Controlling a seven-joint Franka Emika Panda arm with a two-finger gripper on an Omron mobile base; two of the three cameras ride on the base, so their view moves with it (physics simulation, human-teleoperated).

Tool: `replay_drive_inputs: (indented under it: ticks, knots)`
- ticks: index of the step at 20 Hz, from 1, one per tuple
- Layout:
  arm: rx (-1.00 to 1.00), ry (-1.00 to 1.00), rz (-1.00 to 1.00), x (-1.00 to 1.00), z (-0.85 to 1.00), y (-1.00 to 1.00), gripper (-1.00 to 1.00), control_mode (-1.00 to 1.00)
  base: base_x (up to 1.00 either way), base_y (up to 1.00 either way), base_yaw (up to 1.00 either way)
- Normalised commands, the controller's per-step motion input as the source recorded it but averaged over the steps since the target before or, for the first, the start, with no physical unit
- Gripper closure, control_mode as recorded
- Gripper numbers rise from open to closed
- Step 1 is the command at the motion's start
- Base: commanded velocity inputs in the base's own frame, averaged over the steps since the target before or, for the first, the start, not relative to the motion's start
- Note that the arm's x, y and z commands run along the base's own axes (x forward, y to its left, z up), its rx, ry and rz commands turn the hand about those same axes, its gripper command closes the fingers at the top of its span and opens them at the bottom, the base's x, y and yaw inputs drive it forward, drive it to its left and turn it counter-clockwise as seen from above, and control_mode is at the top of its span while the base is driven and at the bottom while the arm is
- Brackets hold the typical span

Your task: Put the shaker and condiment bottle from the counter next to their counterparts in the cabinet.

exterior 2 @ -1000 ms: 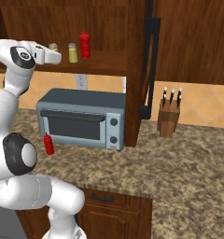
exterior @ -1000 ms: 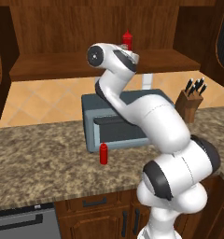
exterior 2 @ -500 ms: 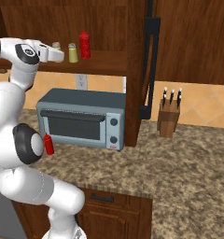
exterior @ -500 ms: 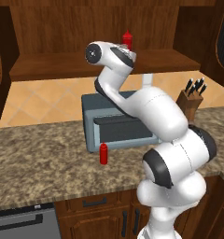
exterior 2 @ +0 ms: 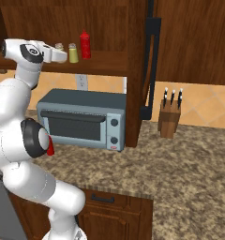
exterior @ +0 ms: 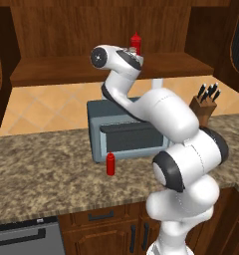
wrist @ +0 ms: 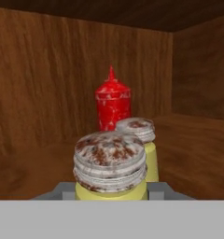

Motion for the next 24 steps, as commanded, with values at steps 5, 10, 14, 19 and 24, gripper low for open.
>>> replay_drive_inputs:
  ticks: [5,10,14,19,24]
  knots:
    - [0.00,0.00,0.00,0.14,-0.04,0.00,-1.00,-1.00,0.00,0.00,0.00]
    - [0.01,0.00,0.00,0.16,0.00,0.00,-1.00,-1.00,0.00,0.00,0.00]
    - [0.00,0.00,0.00,0.07,0.00,0.00,-1.00,-1.00,0.00,0.00,0.00]
    - [0.01,0.00,-0.01,-0.63,0.00,0.01,-1.00,-1.00,0.00,0.00,0.00]
    - [0.01,0.00,0.00,-0.68,0.00,0.00,-1.00,-1.00,0.00,0.00,0.00]
